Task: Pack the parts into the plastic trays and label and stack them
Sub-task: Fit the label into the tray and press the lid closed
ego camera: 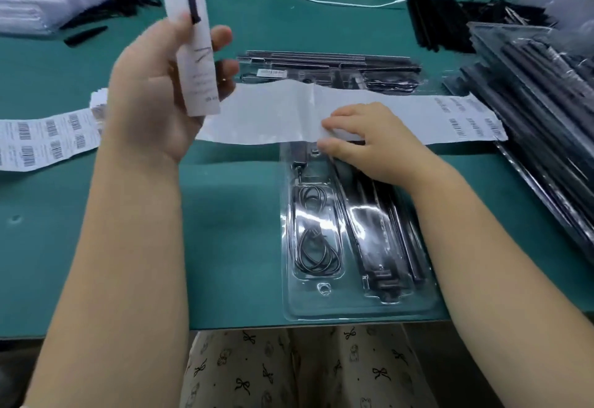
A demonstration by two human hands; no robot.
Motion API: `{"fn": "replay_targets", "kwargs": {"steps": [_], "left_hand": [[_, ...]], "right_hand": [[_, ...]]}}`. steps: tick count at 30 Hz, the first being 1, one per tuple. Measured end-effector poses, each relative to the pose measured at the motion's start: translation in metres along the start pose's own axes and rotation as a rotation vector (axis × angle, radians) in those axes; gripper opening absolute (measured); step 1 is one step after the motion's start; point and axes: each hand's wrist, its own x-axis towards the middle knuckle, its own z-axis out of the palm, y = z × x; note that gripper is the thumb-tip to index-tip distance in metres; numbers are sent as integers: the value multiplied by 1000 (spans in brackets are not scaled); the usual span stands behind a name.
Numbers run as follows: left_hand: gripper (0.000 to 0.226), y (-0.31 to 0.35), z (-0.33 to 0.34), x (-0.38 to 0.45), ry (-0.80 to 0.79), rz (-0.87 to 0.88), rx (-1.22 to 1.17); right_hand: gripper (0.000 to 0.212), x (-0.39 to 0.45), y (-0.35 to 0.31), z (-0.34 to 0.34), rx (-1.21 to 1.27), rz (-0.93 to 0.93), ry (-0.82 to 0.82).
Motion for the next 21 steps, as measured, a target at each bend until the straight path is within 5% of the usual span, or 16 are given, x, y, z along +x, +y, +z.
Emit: {"fn": "replay_targets", "kwargs": {"steps": [3,6,11,14,18,21], "left_hand": [[19,-16,12,-5,-252,-74,344],[12,-38,17,1,-174,-227,612],[8,-56,14,10,-27,-357,568],[10,-57,14,10,3,-370,487],[15,-58,15,12,112,-401,482],[15,-57,16,10,156,-404,588]], "right_hand": [[35,-4,2,0,117,-22,32],[28,-6,2,-2,196,51,31],[22,-17,-19,-21,243,13,135],[20,-39,-42,-27,195,-119,0],[47,-75,-66,-13,28,-274,-252],[70,-95,-71,-1,-113,-331,-284]]}}
